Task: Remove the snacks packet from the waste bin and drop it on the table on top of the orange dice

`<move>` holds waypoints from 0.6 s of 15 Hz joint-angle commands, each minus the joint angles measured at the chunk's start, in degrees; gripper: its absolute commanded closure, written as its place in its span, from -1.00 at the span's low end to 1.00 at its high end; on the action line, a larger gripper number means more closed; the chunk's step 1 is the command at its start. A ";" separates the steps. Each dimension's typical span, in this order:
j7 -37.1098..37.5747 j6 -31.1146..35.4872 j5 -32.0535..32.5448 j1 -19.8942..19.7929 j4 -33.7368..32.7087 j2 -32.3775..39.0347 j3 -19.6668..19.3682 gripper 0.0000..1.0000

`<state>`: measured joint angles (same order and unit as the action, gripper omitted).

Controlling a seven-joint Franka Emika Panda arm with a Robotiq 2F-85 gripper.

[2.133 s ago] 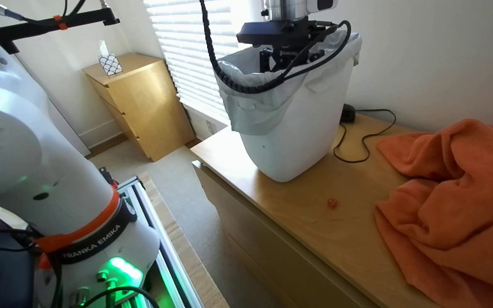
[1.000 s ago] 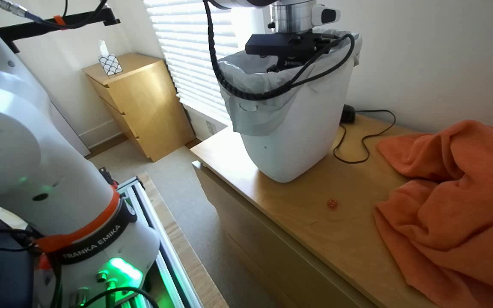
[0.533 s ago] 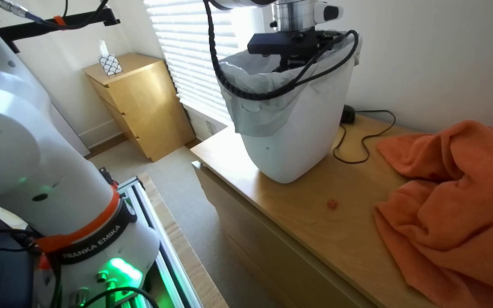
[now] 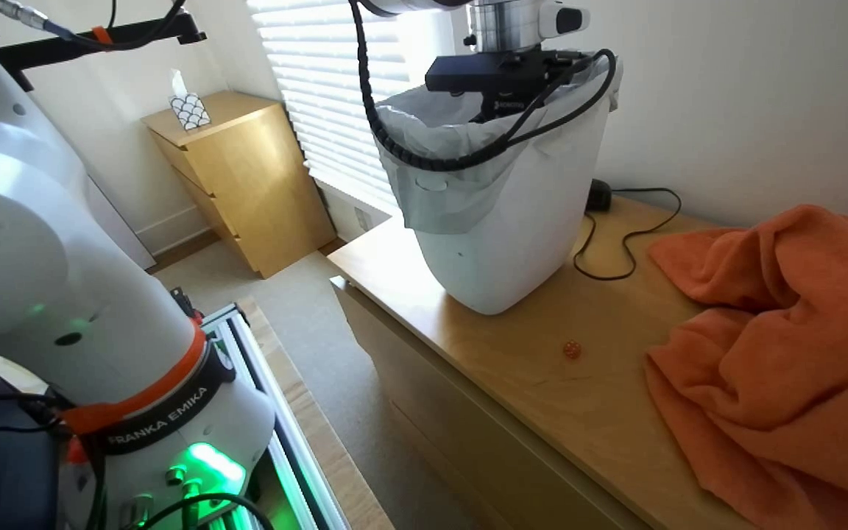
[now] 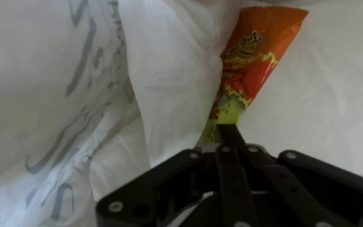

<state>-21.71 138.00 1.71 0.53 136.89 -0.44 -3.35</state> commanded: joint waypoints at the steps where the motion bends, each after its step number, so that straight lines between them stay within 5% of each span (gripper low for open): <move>1: 1.14 0.57 0.95 -0.69 0.49 -1.14 0.73 1.00; 9: 2.96 1.42 3.86 -0.35 2.91 -8.08 1.29 1.00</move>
<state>-20.59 138.01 3.96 0.54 137.05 -4.96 -2.68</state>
